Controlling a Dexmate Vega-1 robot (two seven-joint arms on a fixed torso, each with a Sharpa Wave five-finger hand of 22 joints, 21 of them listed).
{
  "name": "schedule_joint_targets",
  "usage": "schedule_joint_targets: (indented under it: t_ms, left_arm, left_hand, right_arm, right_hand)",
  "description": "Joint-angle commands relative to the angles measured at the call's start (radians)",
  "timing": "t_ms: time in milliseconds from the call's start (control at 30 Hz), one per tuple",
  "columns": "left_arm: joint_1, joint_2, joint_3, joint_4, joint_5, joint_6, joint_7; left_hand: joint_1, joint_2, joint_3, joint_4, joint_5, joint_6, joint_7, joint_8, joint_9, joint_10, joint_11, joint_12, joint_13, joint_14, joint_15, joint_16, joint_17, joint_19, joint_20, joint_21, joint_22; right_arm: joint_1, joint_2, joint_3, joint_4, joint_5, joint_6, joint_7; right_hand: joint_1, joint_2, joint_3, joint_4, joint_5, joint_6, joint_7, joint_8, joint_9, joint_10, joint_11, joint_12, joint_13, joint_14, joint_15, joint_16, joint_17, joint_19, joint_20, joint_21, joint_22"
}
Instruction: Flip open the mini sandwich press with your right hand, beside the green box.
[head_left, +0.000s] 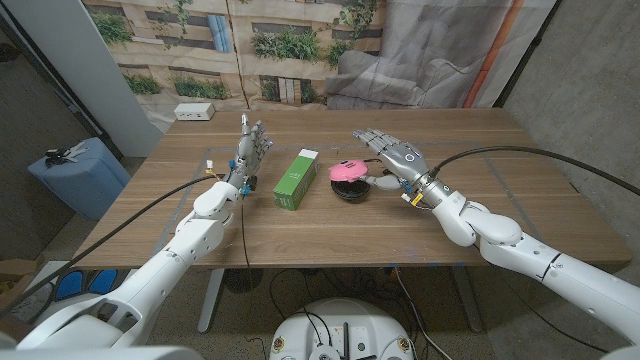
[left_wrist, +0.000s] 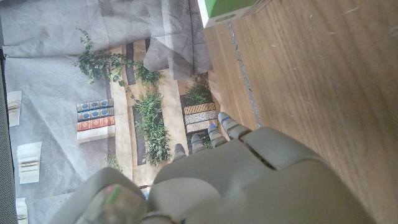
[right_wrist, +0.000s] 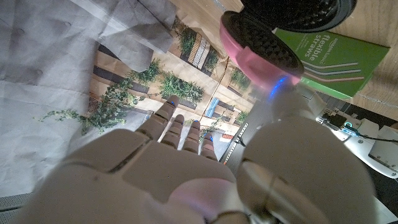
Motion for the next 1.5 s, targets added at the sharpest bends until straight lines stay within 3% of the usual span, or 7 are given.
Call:
schedule_joint_targets:
  t_ms: [33,833,1267,1500]
  left_arm:
    - [0.0,0.0,0.0,0.0,0.0,0.001,0.0]
    - [0.0,0.0,0.0,-0.001,0.0,0.001,0.0]
    - [0.0,0.0,0.0,-0.001,0.0,0.001,0.0]
    - [0.0,0.0,0.0,-0.001,0.0,0.001,0.0]
  left_hand:
    - [0.0,0.052,-0.007,0.001,0.004,-0.035,-0.008,0.005,0.005,-0.006,0.0,0.006,0.002,-0.007,-0.038,0.003,0.003,0.003,-0.004,0.006,0.003]
    - [0.0,0.052,-0.007,0.001,0.004,-0.035,-0.008,0.005,0.005,-0.007,0.0,0.006,0.002,-0.008,-0.037,0.003,0.003,0.004,-0.004,0.006,0.003]
    - [0.0,0.052,-0.008,0.001,0.004,-0.035,-0.008,0.005,0.005,-0.006,0.0,0.007,0.002,-0.007,-0.037,0.003,0.003,0.003,-0.003,0.006,0.003]
    - [0.0,0.052,-0.008,0.001,0.004,-0.035,-0.008,0.005,0.005,-0.007,0.0,0.006,0.002,-0.007,-0.038,0.003,0.003,0.003,-0.004,0.006,0.003]
  right_arm:
    - [0.01,0.012,0.011,-0.005,0.018,0.006,0.006]
    - [0.037,0.016,0.038,-0.044,0.067,0.028,0.099]
    - [0.055,0.03,0.035,-0.024,0.07,0.046,0.112]
    - [0.029,-0.007,0.046,-0.027,0.058,0.04,0.107]
  right_hand:
    - [-0.005,-0.004,-0.002,0.001,0.0,0.009,0.0,0.001,0.001,0.013,0.001,0.003,0.003,0.008,-0.002,0.008,0.003,0.002,-0.001,0.004,0.001]
    - [-0.008,0.0,-0.004,0.0,0.002,0.012,-0.003,-0.003,0.001,0.016,0.002,0.001,0.003,0.007,0.0,0.006,0.003,0.001,0.001,0.003,0.001]
    - [-0.008,0.002,-0.005,-0.001,0.003,0.012,-0.002,-0.004,0.001,0.018,0.003,0.001,0.003,0.007,0.001,0.006,0.003,0.001,0.004,0.003,0.001]
    - [-0.009,0.003,-0.006,-0.001,0.003,0.008,-0.006,-0.008,0.001,0.014,0.005,-0.002,0.003,0.007,0.003,0.005,0.003,0.002,0.004,0.003,0.002]
